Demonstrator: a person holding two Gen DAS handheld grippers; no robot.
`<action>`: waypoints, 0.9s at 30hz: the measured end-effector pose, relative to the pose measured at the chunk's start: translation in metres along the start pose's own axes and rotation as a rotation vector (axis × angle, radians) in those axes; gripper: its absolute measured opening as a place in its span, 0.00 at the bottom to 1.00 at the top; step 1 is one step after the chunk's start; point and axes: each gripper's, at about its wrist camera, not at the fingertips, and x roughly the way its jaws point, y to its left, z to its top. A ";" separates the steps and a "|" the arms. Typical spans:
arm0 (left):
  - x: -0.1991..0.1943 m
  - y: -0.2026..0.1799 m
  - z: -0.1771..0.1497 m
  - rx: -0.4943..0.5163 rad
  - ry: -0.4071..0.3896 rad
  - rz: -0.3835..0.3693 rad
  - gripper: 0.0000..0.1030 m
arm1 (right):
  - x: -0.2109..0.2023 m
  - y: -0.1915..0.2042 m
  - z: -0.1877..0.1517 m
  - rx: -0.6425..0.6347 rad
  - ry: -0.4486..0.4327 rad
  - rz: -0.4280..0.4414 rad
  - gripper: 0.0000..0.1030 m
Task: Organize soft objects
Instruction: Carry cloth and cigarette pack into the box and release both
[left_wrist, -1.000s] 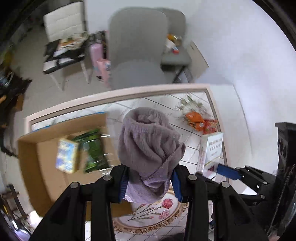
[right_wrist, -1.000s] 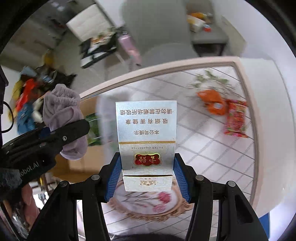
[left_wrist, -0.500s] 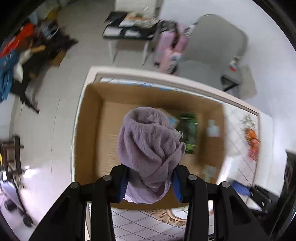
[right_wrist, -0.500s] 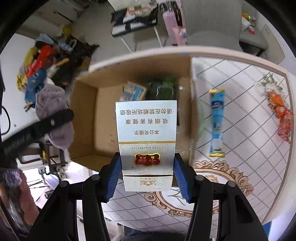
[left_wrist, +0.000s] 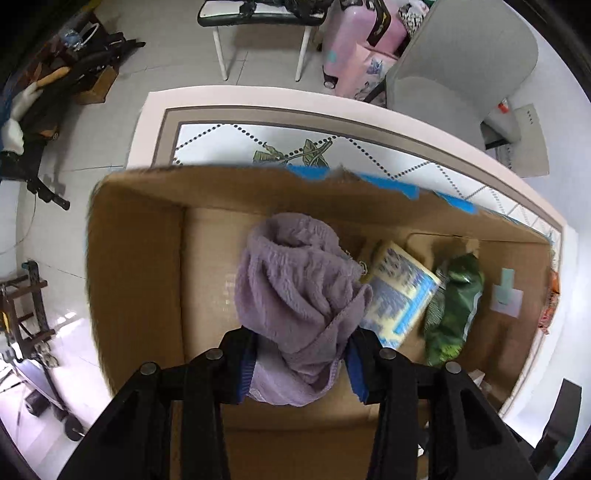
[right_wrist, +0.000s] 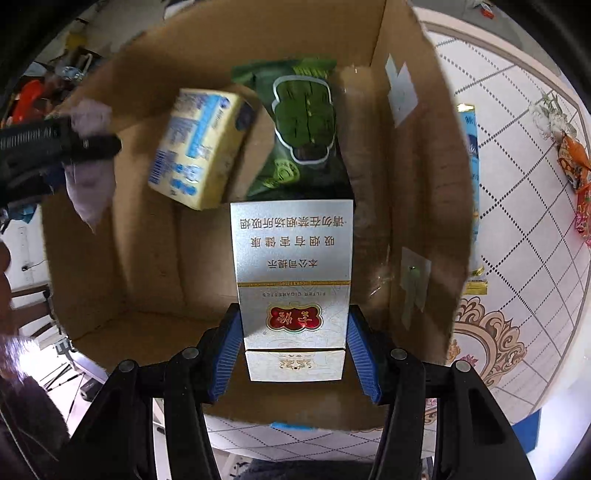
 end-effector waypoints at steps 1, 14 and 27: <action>0.003 -0.001 0.003 0.003 0.010 0.004 0.39 | 0.004 0.000 0.001 0.002 0.012 -0.003 0.56; -0.010 0.002 0.007 0.008 0.019 0.015 0.76 | -0.004 0.006 0.015 0.000 0.022 -0.001 0.89; -0.050 0.004 -0.080 0.024 -0.086 0.062 0.89 | -0.055 0.016 -0.015 -0.065 -0.104 -0.103 0.96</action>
